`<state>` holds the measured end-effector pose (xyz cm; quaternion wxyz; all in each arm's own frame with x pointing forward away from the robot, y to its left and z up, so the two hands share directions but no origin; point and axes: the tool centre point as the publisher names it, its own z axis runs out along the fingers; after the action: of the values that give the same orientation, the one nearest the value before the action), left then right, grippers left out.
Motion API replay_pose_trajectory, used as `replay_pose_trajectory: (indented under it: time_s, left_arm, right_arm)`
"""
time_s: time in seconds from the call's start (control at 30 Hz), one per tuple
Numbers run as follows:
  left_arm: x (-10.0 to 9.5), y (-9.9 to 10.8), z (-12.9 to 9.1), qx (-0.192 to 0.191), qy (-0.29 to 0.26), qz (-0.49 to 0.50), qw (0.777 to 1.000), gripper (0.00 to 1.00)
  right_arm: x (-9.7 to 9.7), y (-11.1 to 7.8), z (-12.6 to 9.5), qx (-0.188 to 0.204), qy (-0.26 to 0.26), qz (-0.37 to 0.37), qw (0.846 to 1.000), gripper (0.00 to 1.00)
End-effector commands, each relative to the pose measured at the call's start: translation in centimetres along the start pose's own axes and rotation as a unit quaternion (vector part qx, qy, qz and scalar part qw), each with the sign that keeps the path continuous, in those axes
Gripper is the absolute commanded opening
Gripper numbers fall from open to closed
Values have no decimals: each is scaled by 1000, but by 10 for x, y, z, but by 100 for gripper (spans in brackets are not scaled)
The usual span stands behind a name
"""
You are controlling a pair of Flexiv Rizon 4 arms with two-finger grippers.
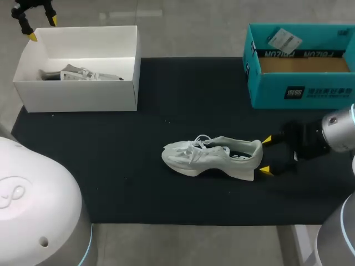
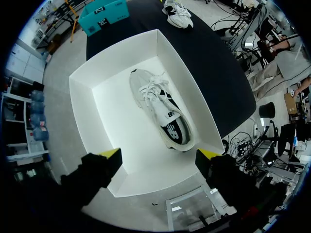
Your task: Take the shoe out of the shoebox, open the shoe tongue, remove and reinsert the insole, then place the shoe into the shoebox
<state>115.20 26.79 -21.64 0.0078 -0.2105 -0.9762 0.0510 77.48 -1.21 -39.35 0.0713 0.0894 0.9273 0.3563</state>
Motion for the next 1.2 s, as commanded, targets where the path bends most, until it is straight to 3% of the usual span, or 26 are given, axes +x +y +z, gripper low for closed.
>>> replay_pose_trajectory:
  time_s: [0.03, 0.47, 0.7, 0.73, 0.77, 0.8, 1.2]
  left_arm:
    - [1, 0, 0, -1, 0, 0, 1000, 100]
    - [1, 0, 0, -1, 0, 0, 1000, 100]
    - [1, 0, 0, -1, 0, 0, 1000, 100]
    - [1, 0, 0, -1, 0, 0, 1000, 100]
    - [1, 0, 0, -1, 0, 0, 1000, 100]
    - [1, 0, 0, -1, 0, 0, 1000, 100]
    - [1, 0, 0, -1, 0, 0, 1000, 100]
  right_arm:
    - [-11, 4, 29, 4, 13, 1, 1000, 100]
    - [-17, 16, 64, -12, 48, -10, 999, 100]
    - [-19, 17, 69, -8, 62, -17, 998, 100]
    - [-19, 17, 70, -5, 68, -20, 998, 46]
    - [-18, 16, 70, -3, 68, -20, 997, 16]
    - [-17, 16, 70, -3, 68, -19, 997, 0]
    - [-15, 15, 71, -1, 75, -20, 997, 0]
